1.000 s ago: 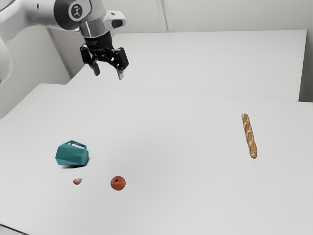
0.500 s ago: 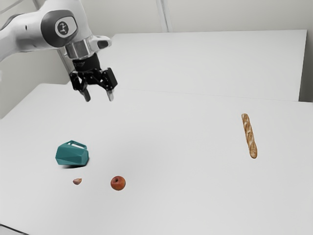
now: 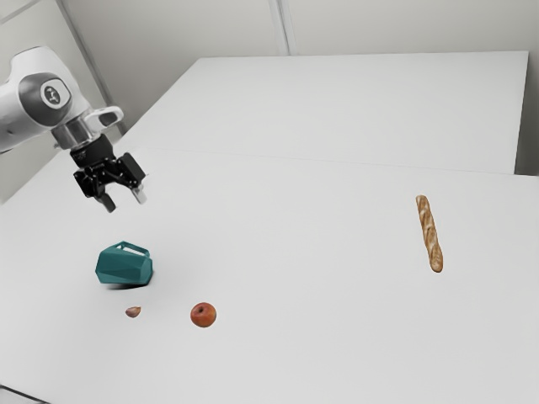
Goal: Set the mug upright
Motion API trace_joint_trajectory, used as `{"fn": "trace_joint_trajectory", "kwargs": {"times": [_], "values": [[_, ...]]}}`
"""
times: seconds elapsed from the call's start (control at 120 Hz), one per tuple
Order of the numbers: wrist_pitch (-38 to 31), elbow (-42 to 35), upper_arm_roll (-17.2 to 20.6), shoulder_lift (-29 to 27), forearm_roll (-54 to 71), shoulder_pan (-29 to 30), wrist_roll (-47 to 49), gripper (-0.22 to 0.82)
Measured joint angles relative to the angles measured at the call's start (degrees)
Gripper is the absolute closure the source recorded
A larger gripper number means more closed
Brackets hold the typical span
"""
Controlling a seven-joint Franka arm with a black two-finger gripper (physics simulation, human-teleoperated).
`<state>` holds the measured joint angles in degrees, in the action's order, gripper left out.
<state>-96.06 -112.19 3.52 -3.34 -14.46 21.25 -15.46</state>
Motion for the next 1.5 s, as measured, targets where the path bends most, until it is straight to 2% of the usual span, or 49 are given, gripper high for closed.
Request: {"fn": "trace_joint_trajectory", "kwargs": {"times": [0.3,0.583,0.783,1.2,1.5], "values": [[-3.5,-0.9,0.0,6.9,-4.4,11.3,-10.4,0.0],[-5.1,0.4,0.0,13.8,-8.7,17.2,-18.1,0.0],[-4.9,2.8,0.0,18.3,-10.4,19.3,-22.0,0.0],[-3.2,4.6,0.1,22.9,-12.7,21.3,-27.0,0.0],[0.9,4.4,0.6,24.5,-16.1,21.3,-29.0,0.0]]}}
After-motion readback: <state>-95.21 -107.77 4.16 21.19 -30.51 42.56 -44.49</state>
